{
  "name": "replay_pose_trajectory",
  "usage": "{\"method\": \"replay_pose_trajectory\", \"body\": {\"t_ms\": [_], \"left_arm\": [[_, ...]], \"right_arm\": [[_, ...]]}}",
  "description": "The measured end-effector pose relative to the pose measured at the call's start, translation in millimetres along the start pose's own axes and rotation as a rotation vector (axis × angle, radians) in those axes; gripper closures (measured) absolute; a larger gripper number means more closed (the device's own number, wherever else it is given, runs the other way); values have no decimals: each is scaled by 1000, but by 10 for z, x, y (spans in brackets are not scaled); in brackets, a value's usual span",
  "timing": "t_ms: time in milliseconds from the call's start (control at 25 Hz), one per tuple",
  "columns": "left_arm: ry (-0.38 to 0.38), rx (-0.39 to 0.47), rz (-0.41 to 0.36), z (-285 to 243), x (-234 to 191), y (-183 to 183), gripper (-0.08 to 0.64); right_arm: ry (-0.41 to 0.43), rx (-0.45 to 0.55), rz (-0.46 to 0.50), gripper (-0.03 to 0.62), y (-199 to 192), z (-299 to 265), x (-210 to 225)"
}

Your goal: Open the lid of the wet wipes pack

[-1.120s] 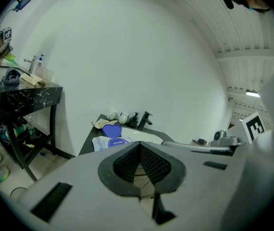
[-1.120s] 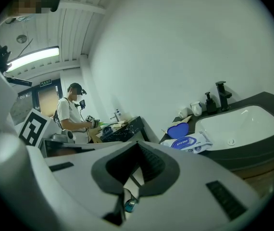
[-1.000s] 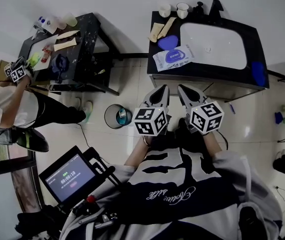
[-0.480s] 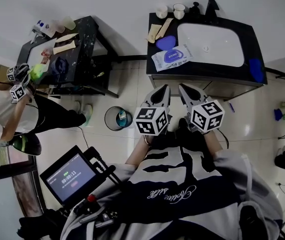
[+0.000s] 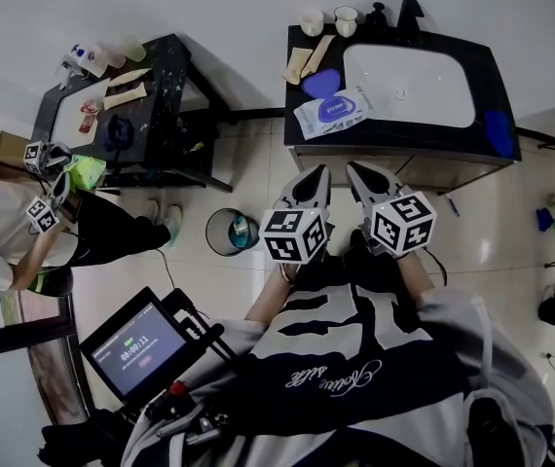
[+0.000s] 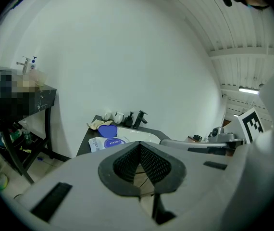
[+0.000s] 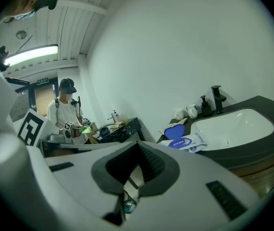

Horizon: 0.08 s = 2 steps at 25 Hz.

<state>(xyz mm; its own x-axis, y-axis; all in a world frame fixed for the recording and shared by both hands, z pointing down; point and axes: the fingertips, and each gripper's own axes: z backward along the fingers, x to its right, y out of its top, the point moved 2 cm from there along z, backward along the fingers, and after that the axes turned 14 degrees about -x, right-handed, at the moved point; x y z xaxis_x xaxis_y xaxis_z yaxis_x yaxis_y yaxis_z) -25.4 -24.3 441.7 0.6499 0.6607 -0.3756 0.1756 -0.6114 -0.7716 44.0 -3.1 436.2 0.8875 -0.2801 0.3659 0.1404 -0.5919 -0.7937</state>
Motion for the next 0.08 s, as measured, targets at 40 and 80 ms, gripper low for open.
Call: {"method": "replay_pose_trajectory", "body": {"t_ms": [40,80], "left_arm": [[1,-1,1,-3,-4,-1,561],[2,-3,2,-7,-9,-1,561]], "right_arm": [[0,-2,0,595,-6,-5,3],[1,-4,0,595,-11,-10,5]]}}
